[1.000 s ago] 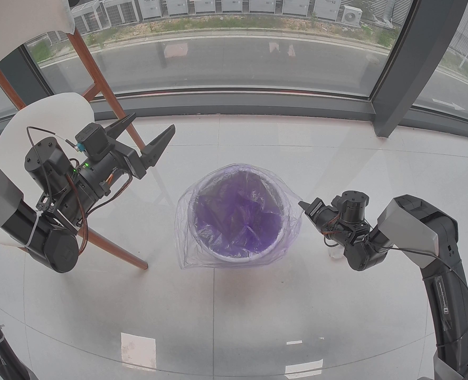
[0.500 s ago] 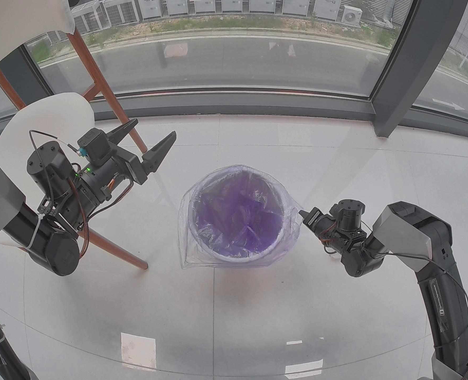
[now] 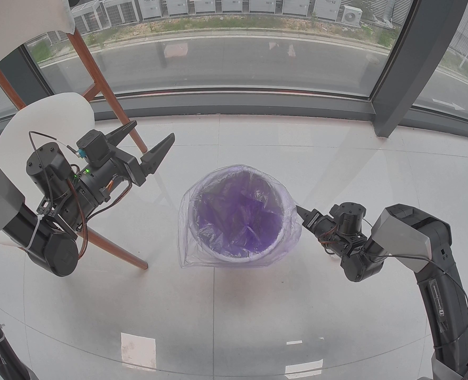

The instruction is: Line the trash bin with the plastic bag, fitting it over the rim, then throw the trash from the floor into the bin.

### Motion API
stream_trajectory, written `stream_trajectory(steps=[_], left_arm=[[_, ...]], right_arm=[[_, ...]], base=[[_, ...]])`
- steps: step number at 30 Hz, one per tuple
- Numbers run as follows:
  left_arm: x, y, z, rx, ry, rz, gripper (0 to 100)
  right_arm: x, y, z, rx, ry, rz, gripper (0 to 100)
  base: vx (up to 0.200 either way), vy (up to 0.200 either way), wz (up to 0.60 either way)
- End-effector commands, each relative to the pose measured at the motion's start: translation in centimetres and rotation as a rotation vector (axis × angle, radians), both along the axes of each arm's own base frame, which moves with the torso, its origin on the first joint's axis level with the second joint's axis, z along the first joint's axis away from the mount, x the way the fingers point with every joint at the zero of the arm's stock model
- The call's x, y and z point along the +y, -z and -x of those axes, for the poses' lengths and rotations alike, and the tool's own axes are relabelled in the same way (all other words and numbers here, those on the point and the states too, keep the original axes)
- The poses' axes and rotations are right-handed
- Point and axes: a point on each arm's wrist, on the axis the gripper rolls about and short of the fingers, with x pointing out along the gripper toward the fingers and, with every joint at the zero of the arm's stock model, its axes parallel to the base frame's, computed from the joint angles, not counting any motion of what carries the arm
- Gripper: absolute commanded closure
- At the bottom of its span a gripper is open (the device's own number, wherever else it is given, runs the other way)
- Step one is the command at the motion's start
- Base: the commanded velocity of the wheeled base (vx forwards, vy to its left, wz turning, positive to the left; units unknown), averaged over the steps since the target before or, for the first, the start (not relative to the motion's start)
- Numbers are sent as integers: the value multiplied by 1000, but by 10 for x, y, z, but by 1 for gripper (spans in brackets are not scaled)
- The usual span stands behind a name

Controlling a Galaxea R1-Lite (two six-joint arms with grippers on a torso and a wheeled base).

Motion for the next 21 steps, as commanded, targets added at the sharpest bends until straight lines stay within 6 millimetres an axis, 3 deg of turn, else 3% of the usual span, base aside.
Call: stream_trajectory(steps=[1,3,4,5,6,7,8,9,12,15,16,21], left_arm=[[9,7,2,27,6,-17,0],[10,9,2,36,9,-20,0],[10,9,3,37,9,-21,0],[10,9,3,37,9,-21,0],[9,11,3,44,11,-26,0],[8,12,3,42,13,-32,0],[7,13,4,40,14,-38,0],[6,14,3,41,15,-44,0],[1,27,1,70,36,-69,0],[-3,38,2,108,77,-84,0],[-8,53,2,167,151,-100,0],[-12,83,-8,258,221,-97,0]], right_arm=[[-7,-38,33,-49,7,-23,0],[-8,-48,43,-57,3,-27,0],[-11,-66,62,-72,-6,-45,0],[-11,-66,62,-72,-6,-45,0],[-16,-91,86,-98,-13,-79,0],[-20,-104,97,-115,-17,-86,0],[-20,-104,97,-115,-17,-86,0],[-25,-121,117,-121,-31,-87,0],[-32,-146,145,-142,-81,-91,0],[-35,-160,158,-162,-112,-104,0],[-33,-166,167,-157,-157,-112,0],[-27,-171,171,-190,-189,-92,0]], base=[[0,0,0],[0,0,0],[0,0,0],[0,0,0],[0,0,0],[0,0,0],[0,0,0],[0,0,0],[0,0,0],[0,0,0],[0,0,0],[0,0,0]])
